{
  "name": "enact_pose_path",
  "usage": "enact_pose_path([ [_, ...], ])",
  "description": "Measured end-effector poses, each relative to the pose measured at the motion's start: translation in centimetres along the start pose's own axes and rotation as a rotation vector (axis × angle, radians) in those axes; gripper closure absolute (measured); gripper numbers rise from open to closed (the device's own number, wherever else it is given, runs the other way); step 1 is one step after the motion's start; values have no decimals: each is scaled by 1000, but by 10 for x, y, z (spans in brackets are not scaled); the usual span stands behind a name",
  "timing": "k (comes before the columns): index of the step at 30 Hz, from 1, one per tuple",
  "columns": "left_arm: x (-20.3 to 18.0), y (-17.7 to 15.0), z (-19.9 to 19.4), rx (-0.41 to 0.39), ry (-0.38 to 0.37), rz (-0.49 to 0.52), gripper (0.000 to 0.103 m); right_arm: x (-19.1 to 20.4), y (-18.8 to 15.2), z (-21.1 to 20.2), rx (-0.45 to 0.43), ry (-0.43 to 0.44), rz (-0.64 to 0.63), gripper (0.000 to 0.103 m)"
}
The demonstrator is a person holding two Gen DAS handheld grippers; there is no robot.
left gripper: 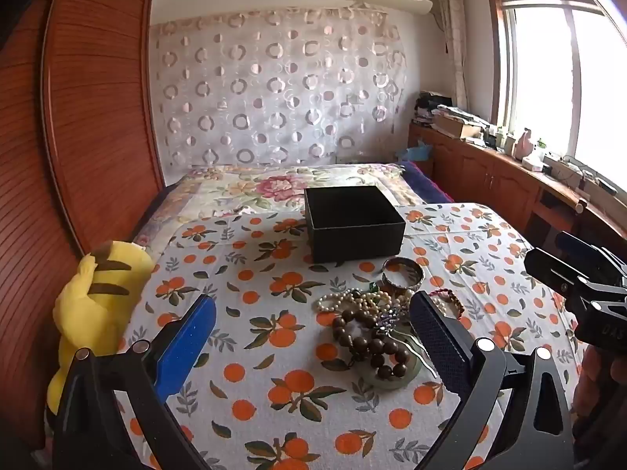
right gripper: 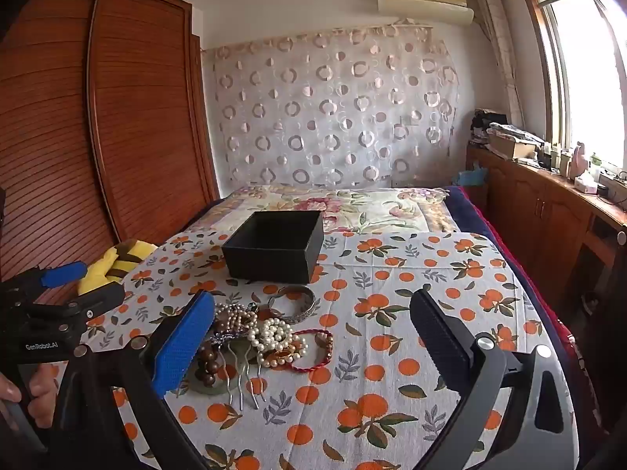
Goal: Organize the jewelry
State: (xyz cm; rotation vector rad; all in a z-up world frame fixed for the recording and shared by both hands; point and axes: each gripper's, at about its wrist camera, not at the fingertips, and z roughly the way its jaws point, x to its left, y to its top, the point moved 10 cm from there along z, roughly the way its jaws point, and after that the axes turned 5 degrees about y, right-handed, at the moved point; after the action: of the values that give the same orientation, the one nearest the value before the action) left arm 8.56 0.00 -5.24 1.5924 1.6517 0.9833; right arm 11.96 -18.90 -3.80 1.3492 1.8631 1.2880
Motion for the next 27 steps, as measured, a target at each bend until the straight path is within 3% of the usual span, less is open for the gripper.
enact_pose_path([
  [27, 5, 12, -12, -20, -2, -5, 8, 2, -1, -2, -3, 3, 2, 2],
])
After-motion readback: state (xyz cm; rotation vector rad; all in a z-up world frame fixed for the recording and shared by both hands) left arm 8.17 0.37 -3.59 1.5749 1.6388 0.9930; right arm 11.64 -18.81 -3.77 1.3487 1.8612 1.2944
